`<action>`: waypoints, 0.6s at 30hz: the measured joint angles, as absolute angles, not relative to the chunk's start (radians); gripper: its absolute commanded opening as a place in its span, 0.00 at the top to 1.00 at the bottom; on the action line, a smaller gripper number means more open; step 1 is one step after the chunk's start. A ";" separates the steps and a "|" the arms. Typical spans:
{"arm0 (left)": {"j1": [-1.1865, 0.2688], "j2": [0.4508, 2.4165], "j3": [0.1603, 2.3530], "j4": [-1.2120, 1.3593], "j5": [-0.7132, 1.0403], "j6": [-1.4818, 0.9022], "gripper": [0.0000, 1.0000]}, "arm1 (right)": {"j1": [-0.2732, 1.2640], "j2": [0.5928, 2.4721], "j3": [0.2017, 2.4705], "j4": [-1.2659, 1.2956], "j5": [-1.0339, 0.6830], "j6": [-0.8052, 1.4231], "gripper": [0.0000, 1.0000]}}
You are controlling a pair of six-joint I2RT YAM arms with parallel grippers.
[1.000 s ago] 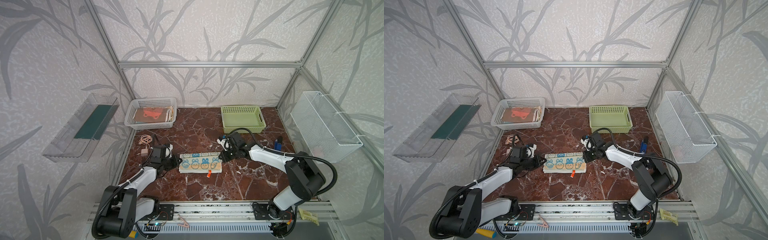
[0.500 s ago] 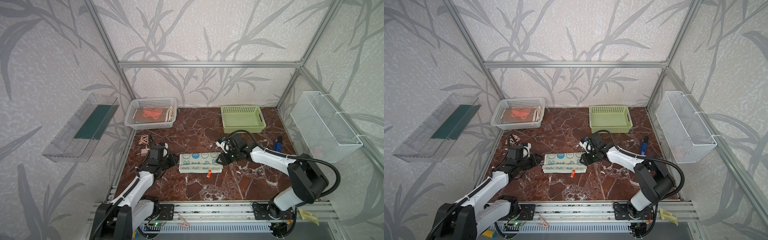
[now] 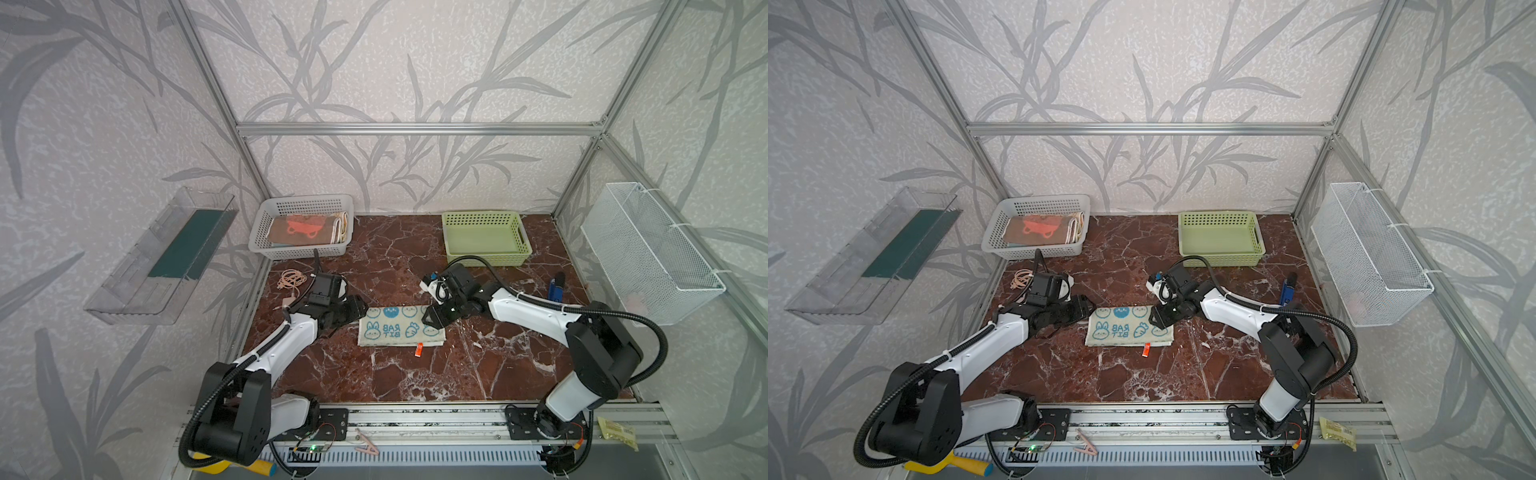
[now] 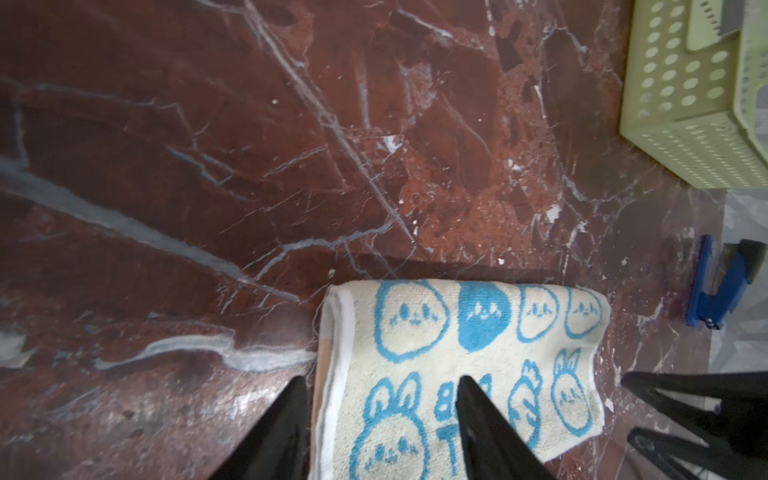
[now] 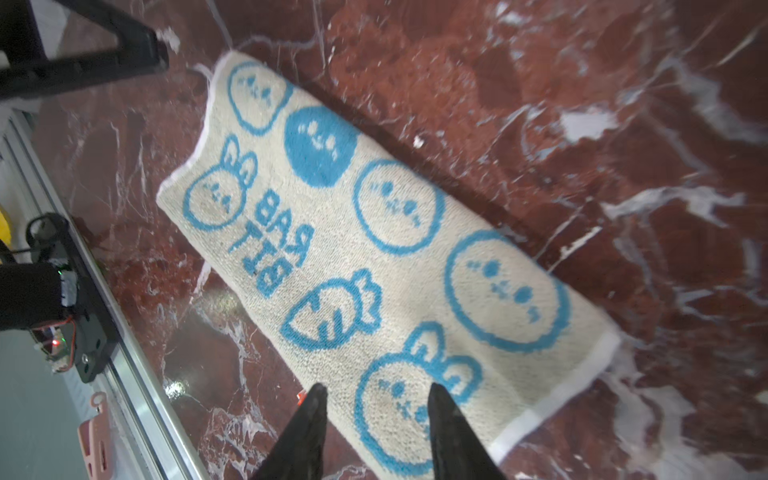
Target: Fold and stack the towels
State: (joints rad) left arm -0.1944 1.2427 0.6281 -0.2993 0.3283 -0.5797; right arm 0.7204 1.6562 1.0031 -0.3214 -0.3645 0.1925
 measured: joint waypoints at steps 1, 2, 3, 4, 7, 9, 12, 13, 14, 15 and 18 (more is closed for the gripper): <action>-0.194 1.239 0.625 -0.314 0.324 -0.580 0.32 | 0.738 1.667 1.003 -0.328 -0.356 0.192 0.58; -0.193 1.234 0.622 -0.324 0.323 -0.580 0.31 | 0.755 1.676 1.003 -0.333 -0.349 0.191 0.59; -0.190 1.229 0.619 -0.335 0.325 -0.579 0.31 | 0.773 1.686 1.003 -0.341 -0.339 0.190 0.58; -0.189 1.224 0.617 -0.345 0.332 -0.575 0.31 | 0.789 1.699 1.004 -0.348 -0.329 0.189 0.59; -0.184 1.221 0.617 -0.364 0.370 -0.555 0.32 | 0.823 1.747 1.019 -0.369 -0.303 0.184 0.59; -0.179 1.223 0.615 -0.374 0.393 -0.548 0.32 | 0.838 1.776 1.031 -0.381 -0.289 0.178 0.59; -0.173 1.253 0.609 -0.381 0.440 -0.540 0.32 | 0.851 1.790 1.054 -0.389 -0.275 0.168 0.59; -0.170 1.271 0.607 -0.381 0.458 -0.537 0.33 | 0.853 1.791 1.054 -0.390 -0.271 0.167 0.59; -0.169 1.287 0.605 -0.382 0.472 -0.536 0.33 | 0.855 1.792 1.054 -0.390 -0.269 0.165 0.59; -0.168 1.308 0.603 -0.383 0.485 -0.535 0.33 | 0.856 1.792 1.054 -0.390 -0.265 0.163 0.59; -0.168 1.351 0.584 -0.370 0.524 -0.535 0.35 | 0.858 1.792 1.054 -0.390 -0.260 0.162 0.59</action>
